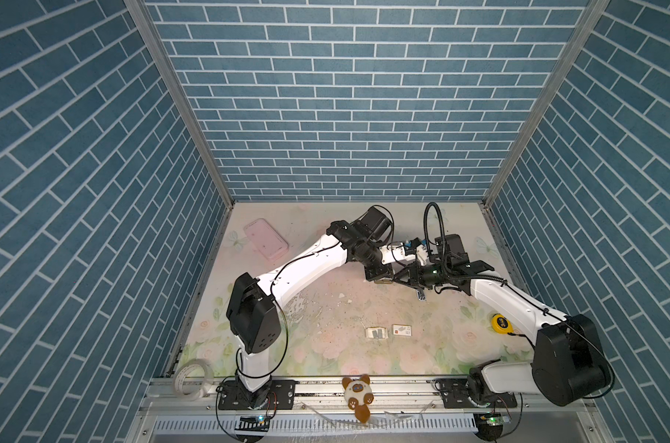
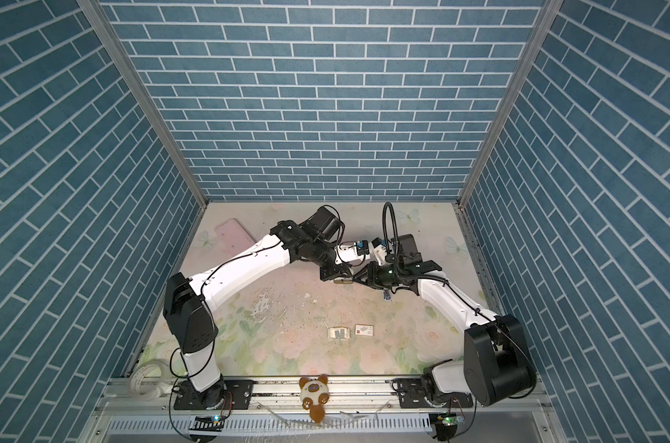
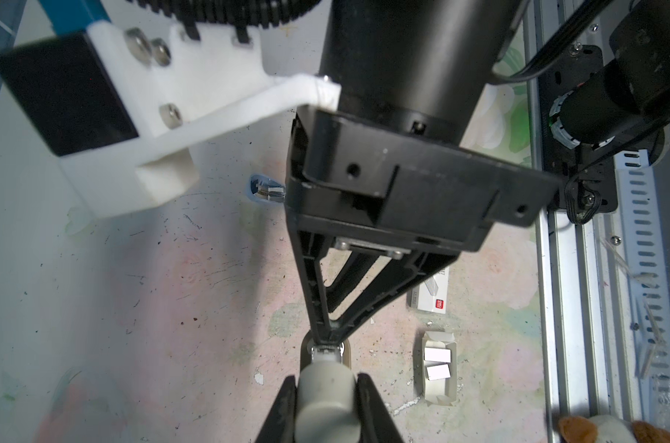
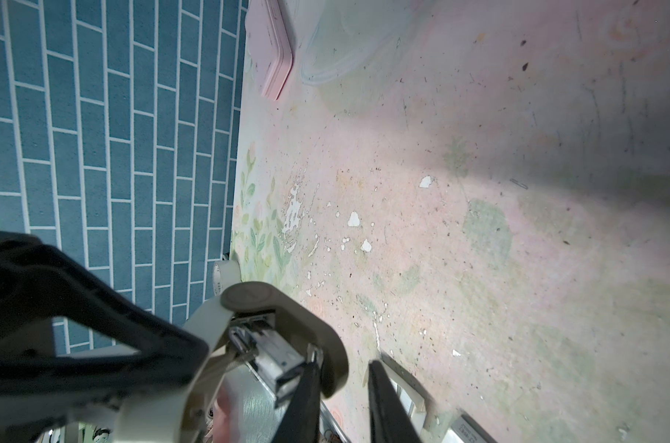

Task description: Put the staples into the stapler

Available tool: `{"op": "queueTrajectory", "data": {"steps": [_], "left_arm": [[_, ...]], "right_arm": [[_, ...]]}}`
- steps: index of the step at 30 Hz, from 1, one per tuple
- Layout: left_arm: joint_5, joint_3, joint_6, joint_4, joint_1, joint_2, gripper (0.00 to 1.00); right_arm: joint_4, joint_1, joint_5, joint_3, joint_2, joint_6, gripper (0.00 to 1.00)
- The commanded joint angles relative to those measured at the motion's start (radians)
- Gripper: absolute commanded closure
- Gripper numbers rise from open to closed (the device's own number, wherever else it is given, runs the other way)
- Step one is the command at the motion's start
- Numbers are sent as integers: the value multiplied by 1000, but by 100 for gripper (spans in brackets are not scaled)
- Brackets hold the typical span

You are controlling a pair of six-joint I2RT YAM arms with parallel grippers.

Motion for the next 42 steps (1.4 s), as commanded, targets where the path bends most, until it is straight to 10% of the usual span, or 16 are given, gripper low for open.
{"op": "queueTrajectory", "data": {"steps": [1, 32, 42], "left_arm": [[49, 39, -34, -4, 12, -30, 97], [69, 116, -121, 33, 18, 6, 98], [211, 47, -85, -20, 93, -21, 98]], "right_arm": [[73, 10, -8, -31, 2, 32, 77], [376, 46, -26, -134, 36, 188, 75], [292, 0, 45, -241, -124, 51, 55]]}}
